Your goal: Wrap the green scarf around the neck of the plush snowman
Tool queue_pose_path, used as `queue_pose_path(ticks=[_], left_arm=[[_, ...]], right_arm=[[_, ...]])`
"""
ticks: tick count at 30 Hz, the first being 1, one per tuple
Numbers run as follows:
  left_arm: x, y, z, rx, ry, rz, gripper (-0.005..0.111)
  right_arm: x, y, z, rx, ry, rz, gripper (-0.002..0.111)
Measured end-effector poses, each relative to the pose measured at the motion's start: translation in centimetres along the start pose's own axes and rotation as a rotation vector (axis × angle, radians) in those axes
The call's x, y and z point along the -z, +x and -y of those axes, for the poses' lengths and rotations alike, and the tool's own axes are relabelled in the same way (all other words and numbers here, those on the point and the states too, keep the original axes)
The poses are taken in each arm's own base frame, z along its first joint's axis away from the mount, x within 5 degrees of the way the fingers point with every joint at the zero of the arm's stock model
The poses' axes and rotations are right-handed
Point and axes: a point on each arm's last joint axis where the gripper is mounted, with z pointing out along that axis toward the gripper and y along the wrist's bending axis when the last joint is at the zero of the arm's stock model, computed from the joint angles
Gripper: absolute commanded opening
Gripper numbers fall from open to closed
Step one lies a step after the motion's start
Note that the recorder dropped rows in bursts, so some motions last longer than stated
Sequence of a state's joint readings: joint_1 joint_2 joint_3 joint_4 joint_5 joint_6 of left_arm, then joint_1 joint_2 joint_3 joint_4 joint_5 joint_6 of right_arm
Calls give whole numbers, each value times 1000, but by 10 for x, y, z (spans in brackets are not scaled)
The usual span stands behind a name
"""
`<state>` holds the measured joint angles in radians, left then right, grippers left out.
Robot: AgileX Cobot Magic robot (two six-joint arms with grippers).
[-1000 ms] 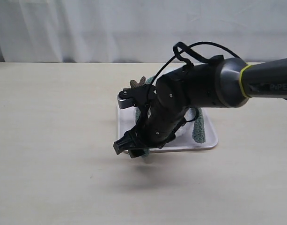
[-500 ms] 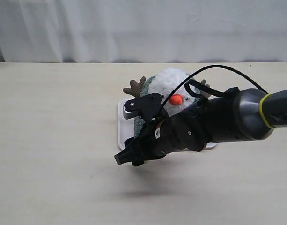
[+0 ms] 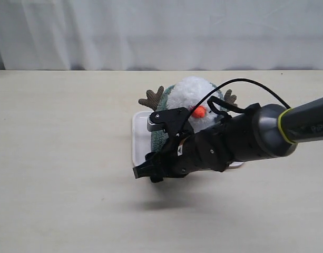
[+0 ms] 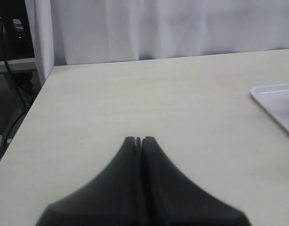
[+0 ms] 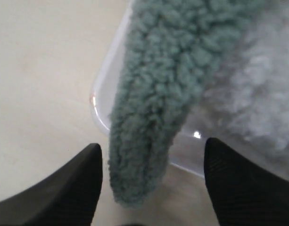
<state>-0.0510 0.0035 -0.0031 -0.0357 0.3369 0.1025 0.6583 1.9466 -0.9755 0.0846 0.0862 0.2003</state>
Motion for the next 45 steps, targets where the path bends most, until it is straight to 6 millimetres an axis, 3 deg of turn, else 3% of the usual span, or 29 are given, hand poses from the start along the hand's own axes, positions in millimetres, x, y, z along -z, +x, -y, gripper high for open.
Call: queue_pose_path(ticks=[3, 11, 18, 30, 38, 45], left_arm=[[0, 0, 0, 0, 0, 0, 0], [0, 0, 0, 0, 0, 0, 0], [0, 0, 0, 0, 0, 0, 0], [0, 0, 0, 0, 0, 0, 0], [0, 0, 0, 0, 0, 0, 0], [0, 0, 0, 0, 0, 0, 0]], right_arm=[[-3, 1, 0, -5, 1, 0, 53], [-4, 2, 1, -12, 2, -6, 4], [-2, 8, 2, 43, 12, -75, 4], [45, -6, -3, 169, 11, -86, 4], [50, 5, 12, 399, 128, -251, 4], [52, 2, 23, 506, 252, -262, 4]])
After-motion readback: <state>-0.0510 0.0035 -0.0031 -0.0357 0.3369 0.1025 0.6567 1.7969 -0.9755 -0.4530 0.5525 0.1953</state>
